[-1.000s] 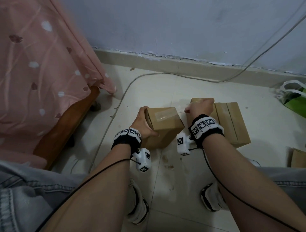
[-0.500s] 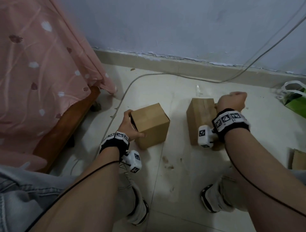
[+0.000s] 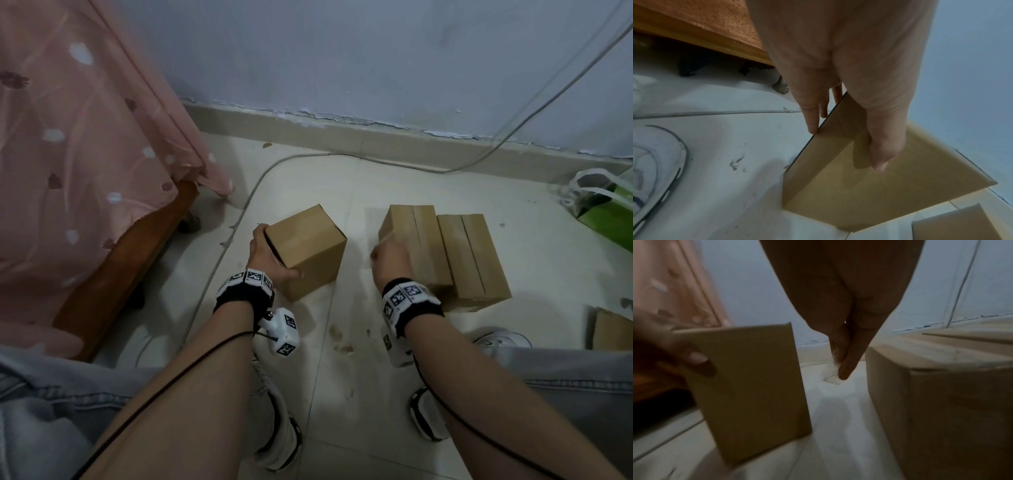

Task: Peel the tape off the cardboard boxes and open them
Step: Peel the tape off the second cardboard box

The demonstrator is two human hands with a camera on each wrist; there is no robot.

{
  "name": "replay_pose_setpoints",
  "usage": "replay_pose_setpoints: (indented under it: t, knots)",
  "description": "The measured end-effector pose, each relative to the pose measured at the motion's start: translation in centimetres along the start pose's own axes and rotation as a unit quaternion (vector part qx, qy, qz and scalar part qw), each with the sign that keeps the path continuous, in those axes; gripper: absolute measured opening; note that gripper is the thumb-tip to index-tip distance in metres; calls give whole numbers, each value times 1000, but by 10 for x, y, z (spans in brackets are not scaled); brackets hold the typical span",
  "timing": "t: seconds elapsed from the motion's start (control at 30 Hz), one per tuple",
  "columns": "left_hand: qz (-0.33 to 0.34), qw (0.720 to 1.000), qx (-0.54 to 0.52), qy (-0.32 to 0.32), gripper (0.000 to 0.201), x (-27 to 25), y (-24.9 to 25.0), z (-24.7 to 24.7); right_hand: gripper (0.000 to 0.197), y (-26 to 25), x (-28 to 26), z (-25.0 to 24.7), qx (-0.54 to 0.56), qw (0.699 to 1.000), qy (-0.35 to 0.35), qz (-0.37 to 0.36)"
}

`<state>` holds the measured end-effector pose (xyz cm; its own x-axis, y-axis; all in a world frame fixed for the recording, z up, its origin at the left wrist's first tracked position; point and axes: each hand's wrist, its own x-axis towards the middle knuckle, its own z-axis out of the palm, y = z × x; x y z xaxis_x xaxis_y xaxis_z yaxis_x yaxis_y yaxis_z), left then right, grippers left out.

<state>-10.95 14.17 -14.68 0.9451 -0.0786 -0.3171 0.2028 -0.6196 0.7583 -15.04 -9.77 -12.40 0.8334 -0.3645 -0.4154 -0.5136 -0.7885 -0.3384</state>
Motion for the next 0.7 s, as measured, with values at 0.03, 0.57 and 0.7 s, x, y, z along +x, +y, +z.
replay_pose_setpoints:
  t: [0.03,0.57,0.7]
  knots:
    - [-2,1000,-2,-2,113,-1,0,0,22,2,-5,7,-25,1000,-15,-6]
    - [2,998,41,-38,118,-7,3,5,50,0,-46,79,-180,958,-212,-72]
    - [2,998,43,-42,120,-7,3,5,25,6,-53,86,-197,965,-150,-92]
